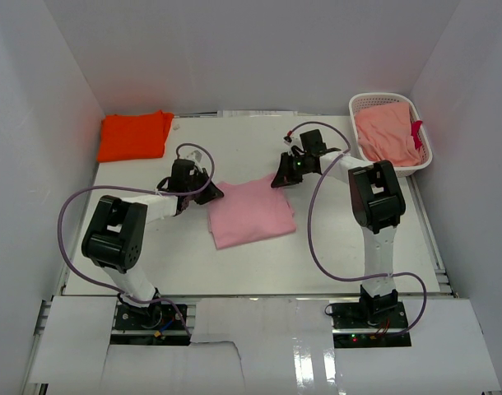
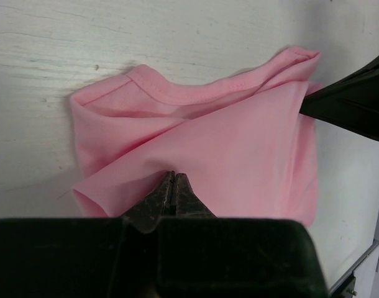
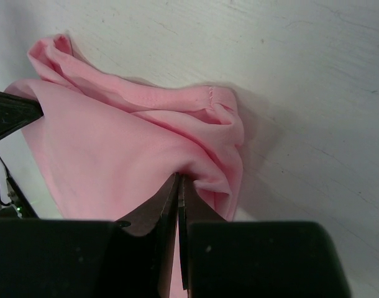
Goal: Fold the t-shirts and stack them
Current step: Smooth out wrinkles on the folded tshirt
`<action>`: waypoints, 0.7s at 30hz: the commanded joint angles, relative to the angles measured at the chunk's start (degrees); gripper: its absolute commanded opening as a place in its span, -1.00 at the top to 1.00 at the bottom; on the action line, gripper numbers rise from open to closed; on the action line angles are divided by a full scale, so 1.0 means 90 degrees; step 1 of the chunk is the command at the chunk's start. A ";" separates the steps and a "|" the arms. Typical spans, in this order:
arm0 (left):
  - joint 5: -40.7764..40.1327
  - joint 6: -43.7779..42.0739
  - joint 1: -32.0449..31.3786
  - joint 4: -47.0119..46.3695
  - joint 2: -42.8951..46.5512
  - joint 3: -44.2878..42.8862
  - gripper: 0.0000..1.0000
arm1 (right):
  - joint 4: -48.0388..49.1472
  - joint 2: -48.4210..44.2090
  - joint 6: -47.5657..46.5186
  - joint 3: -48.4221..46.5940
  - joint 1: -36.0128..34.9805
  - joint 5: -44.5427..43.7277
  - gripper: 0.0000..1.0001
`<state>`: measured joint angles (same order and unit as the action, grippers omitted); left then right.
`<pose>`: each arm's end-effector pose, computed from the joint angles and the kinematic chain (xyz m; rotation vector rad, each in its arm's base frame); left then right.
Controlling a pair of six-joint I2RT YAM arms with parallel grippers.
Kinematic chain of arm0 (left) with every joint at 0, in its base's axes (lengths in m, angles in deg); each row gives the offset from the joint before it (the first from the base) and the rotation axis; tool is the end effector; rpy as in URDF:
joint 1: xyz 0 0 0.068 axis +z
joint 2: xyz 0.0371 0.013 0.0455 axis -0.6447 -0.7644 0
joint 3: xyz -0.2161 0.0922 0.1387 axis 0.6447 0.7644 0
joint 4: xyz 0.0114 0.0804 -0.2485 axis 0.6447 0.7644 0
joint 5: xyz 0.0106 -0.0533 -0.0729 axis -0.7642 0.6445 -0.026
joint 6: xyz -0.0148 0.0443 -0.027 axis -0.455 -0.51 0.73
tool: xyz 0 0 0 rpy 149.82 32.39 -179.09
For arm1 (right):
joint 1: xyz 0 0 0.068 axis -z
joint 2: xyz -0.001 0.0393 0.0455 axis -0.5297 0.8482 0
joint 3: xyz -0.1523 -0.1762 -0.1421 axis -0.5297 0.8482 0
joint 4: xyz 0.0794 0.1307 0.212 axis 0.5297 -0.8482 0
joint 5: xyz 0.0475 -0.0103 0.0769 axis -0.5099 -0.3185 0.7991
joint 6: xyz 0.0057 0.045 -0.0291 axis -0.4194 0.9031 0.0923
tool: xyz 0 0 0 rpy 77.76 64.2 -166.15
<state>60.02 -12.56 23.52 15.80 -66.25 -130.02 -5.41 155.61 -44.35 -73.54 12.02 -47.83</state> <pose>0.3251 -0.1079 0.1562 -0.2569 2.3653 -0.8074 0.4245 0.1750 0.1487 -0.3201 2.4884 0.9950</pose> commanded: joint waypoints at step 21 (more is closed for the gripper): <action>-0.0719 -0.0326 0.0333 0.0213 0.0120 0.0442 1.00 | 0.0072 0.0020 -0.0145 -0.0122 0.0392 -0.0179 0.85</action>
<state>55.13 -14.27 25.71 17.81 -65.09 -126.33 -5.41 155.61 -44.48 -73.54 14.62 -48.55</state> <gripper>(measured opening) 0.024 0.078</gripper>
